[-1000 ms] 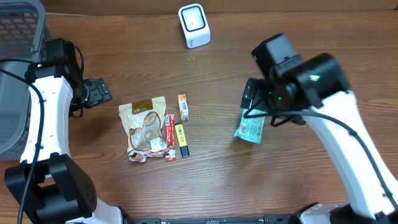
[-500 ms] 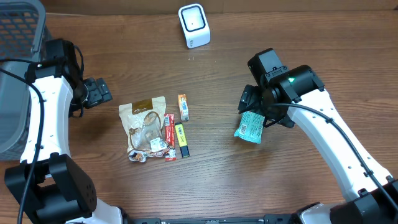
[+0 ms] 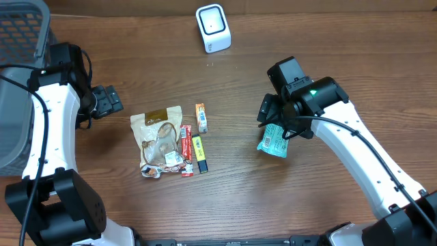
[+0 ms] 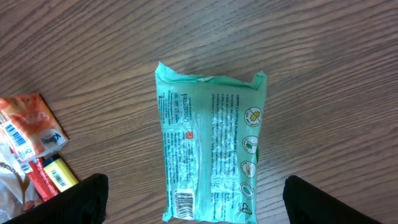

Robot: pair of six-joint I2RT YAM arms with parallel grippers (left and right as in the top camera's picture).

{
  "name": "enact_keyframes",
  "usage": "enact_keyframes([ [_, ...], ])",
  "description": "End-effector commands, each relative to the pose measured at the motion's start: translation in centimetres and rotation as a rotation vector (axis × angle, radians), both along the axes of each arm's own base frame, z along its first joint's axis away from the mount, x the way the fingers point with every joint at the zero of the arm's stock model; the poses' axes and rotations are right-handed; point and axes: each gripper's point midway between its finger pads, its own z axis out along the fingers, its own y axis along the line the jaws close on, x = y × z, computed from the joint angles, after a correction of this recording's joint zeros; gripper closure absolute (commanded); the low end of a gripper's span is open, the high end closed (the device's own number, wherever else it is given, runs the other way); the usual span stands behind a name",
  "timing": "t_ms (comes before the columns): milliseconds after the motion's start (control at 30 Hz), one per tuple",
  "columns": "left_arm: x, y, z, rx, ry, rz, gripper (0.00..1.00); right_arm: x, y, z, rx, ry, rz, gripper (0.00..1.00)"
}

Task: Scan the item barcode
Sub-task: 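Move the right gripper right over the mint-green wipes pack, then lower the right gripper and grasp the mint-green wipes pack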

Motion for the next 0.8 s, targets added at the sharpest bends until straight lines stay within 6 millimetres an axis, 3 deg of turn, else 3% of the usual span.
enact_keyframes([
  [0,0.1,-0.1,0.2,0.002,-0.003,-0.014,0.0,-0.1,-0.4,-0.5,-0.027,0.001,-0.004,0.05],
  [300,0.1,-0.1,0.2,0.002,-0.003,-0.014,0.0,-0.9,-0.2,-4.0,-0.014,0.032,0.011,0.0],
  [767,0.1,-0.1,0.2,0.002,-0.003,-0.014,0.0,-1.3,-0.5,-6.7,-0.027,0.036,0.037,0.01],
])
